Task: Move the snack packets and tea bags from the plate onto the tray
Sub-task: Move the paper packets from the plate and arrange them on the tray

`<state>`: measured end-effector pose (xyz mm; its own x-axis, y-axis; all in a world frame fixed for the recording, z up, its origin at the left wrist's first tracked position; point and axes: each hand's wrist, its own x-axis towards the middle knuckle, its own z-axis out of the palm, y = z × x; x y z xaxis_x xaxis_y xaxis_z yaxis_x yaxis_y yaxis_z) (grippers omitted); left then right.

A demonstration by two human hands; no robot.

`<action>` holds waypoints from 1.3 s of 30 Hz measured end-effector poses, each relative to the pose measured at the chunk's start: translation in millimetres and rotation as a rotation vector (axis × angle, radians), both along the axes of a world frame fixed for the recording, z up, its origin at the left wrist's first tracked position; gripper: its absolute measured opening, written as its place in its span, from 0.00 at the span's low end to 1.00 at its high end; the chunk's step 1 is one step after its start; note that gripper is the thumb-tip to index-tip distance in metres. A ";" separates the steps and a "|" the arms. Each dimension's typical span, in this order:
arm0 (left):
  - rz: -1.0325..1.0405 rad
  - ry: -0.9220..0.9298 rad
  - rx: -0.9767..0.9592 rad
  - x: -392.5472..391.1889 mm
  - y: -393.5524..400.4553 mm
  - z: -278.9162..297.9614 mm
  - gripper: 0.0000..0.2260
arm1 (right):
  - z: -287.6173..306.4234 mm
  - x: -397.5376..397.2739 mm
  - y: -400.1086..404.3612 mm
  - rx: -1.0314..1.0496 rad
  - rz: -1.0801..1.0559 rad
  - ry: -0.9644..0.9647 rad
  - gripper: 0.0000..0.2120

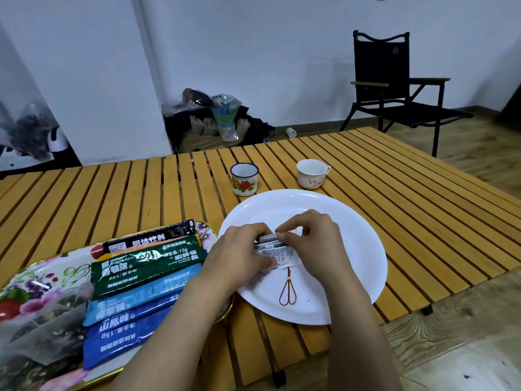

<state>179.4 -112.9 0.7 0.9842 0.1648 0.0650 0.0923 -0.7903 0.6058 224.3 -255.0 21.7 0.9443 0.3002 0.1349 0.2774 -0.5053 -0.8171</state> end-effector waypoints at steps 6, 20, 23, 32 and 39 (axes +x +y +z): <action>0.018 -0.022 0.029 -0.5 -4.3 -2.1 0.14 | -1.9 3.7 -6.5 0.100 -0.126 0.079 0.08; 0.015 -0.033 0.016 -1.2 -6.6 -4.1 0.16 | -15.3 9.1 -17.9 0.013 -0.303 0.266 0.12; 0.007 -0.047 0.019 -1.8 -7.7 -4.3 0.16 | -15.0 8.5 -18.6 -0.094 -0.264 0.260 0.06; -0.117 0.038 0.126 -0.3 -11.1 -4.8 0.19 | -11.4 8.4 -18.4 -0.231 -0.155 0.242 0.12; -0.097 0.033 0.091 1.2 -15.6 -4.8 0.16 | -4.9 3.5 -22.2 -0.220 -0.052 0.214 0.17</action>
<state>180.6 -128.5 -4.1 0.9970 0.0636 0.0430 0.0313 -0.8478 0.5294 227.7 -277.2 16.8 0.9591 0.2505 -0.1316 0.0798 -0.6857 -0.7235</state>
